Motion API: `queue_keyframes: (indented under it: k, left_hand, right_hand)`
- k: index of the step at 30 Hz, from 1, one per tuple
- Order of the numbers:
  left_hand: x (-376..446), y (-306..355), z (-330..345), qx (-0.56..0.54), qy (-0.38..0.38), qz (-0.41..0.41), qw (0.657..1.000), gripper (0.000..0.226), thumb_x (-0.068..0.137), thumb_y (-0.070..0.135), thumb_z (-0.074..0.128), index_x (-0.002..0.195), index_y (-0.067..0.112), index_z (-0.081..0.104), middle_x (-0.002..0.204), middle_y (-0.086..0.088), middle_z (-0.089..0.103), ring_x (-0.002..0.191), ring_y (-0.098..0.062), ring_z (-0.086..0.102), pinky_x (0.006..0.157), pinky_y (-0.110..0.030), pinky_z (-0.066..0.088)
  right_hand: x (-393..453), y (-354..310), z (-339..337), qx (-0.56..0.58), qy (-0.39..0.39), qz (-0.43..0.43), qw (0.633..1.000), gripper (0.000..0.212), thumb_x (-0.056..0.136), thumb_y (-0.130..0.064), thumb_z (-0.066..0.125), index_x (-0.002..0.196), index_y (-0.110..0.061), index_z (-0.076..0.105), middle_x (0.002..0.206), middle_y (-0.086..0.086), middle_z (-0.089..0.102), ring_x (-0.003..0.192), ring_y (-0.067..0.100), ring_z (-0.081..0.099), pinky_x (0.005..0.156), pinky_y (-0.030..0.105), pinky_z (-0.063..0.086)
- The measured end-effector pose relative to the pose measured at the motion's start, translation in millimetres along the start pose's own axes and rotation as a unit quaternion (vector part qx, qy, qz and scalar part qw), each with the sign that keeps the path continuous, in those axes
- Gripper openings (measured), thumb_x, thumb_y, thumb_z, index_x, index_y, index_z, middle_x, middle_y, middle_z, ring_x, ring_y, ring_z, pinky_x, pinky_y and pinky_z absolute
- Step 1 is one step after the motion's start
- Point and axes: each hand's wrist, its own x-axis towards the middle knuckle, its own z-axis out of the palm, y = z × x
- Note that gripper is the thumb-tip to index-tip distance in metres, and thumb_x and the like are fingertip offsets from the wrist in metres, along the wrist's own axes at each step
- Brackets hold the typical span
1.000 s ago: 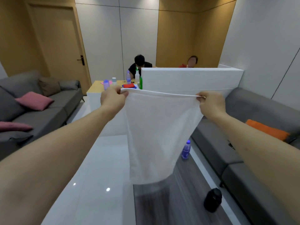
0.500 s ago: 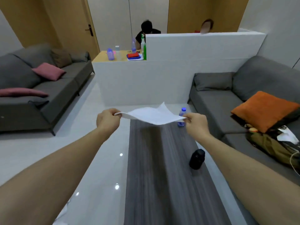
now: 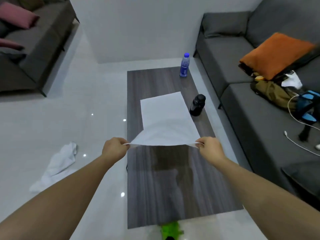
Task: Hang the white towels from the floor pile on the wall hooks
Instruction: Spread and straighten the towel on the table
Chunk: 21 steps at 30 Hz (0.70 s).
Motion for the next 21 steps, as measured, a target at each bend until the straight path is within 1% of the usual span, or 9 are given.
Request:
queue_keyframes:
  k: [3,5,7,9,11,13,15,18,21]
  left_hand:
    - [-39.5,-29.6,22.0,0.035,-0.034,-0.011,0.999,0.018,0.089,0.020,0.057,0.090,0.020,0.075,0.072,0.002,0.064,0.067,-0.015,0.059,0.053,-0.022,0.041]
    - [-68.6,-49.7,33.7,0.057,-0.064,-0.019,0.996,0.017,0.090,0.020,0.059,0.097,0.016,0.074,0.078,0.001,0.064,0.071,-0.015,0.058,0.057,-0.023,0.043]
    - [-95.7,-69.9,41.9,0.070,-0.106,-0.022,0.992,0.020,0.089,0.021,0.062,0.104,0.013,0.072,0.087,-0.001,0.064,0.076,-0.015,0.057,0.062,-0.024,0.045]
    - [-119.1,-86.0,44.5,0.086,-0.152,-0.021,0.984,0.020,0.087,0.021,0.064,0.103,0.011,0.071,0.088,-0.003,0.064,0.075,-0.015,0.056,0.060,-0.023,0.045]
    - [-137.9,-98.0,43.7,0.097,-0.197,-0.025,0.975,0.019,0.086,0.019,0.064,0.101,0.009,0.071,0.086,-0.005,0.063,0.074,-0.018,0.056,0.057,-0.024,0.046]
    - [-153.7,-105.4,41.9,0.113,-0.239,-0.027,0.964,0.019,0.085,0.018,0.063,0.100,0.009,0.069,0.087,-0.009,0.064,0.076,-0.020,0.057,0.058,-0.025,0.046]
    - [-164.9,-108.2,40.2,0.144,-0.274,-0.018,0.951,0.021,0.086,0.020,0.062,0.103,0.008,0.067,0.096,-0.012,0.068,0.081,-0.021,0.061,0.063,-0.027,0.049]
    - [-167.4,-104.5,39.3,0.152,-0.265,-0.007,0.952,0.023,0.087,0.020,0.061,0.105,0.006,0.066,0.097,-0.013,0.069,0.078,-0.021,0.061,0.062,-0.028,0.048]
    - [-155.9,-94.8,39.1,0.134,-0.205,0.021,0.969,0.025,0.086,0.020,0.060,0.103,0.004,0.069,0.089,-0.009,0.065,0.075,-0.019,0.057,0.061,-0.027,0.045]
  right_hand:
    - [-54.3,15.3,19.5,-0.019,-0.035,0.025,0.999,0.018,0.091,-0.013,0.060,0.098,-0.017,0.076,0.093,0.007,0.074,0.086,0.028,0.066,0.075,0.035,0.054]
    - [-91.3,23.9,29.9,-0.043,-0.072,0.034,0.996,0.017,0.093,-0.018,0.061,0.100,-0.016,0.076,0.093,0.007,0.074,0.083,0.025,0.065,0.071,0.029,0.050]
    - [-127.6,29.6,38.8,-0.067,-0.121,0.036,0.990,0.017,0.094,-0.022,0.061,0.097,-0.016,0.076,0.089,0.005,0.073,0.079,0.020,0.064,0.070,0.030,0.052]
    - [-159.6,35.5,46.4,-0.077,-0.164,0.050,0.982,0.016,0.092,-0.024,0.063,0.082,-0.019,0.074,0.079,0.002,0.070,0.075,0.018,0.064,0.070,0.032,0.054]
    - [-186.7,40.1,52.6,-0.089,-0.198,0.066,0.974,0.035,0.090,-0.025,0.066,0.056,-0.021,0.057,0.061,-0.003,0.058,0.060,0.013,0.056,0.057,0.026,0.046]
    - [-208.1,43.1,56.3,-0.099,-0.225,0.082,0.966,0.046,0.088,-0.024,0.068,0.048,-0.021,0.044,0.052,-0.006,0.046,0.051,0.010,0.044,0.050,0.023,0.036]
    - [-223.6,45.5,56.4,-0.105,-0.244,0.089,0.960,0.046,0.085,-0.025,0.070,0.049,-0.020,0.042,0.051,-0.004,0.042,0.049,0.011,0.040,0.050,0.023,0.033]
    - [-231.5,47.1,51.9,-0.093,-0.237,0.096,0.962,0.042,0.085,-0.024,0.070,0.052,-0.016,0.044,0.056,0.001,0.044,0.051,0.013,0.042,0.052,0.026,0.035]
    - [-218.3,45.8,44.8,-0.082,-0.185,0.094,0.975,0.019,0.086,-0.020,0.068,0.070,-0.011,0.069,0.069,0.001,0.064,0.064,0.014,0.059,0.063,0.030,0.052]
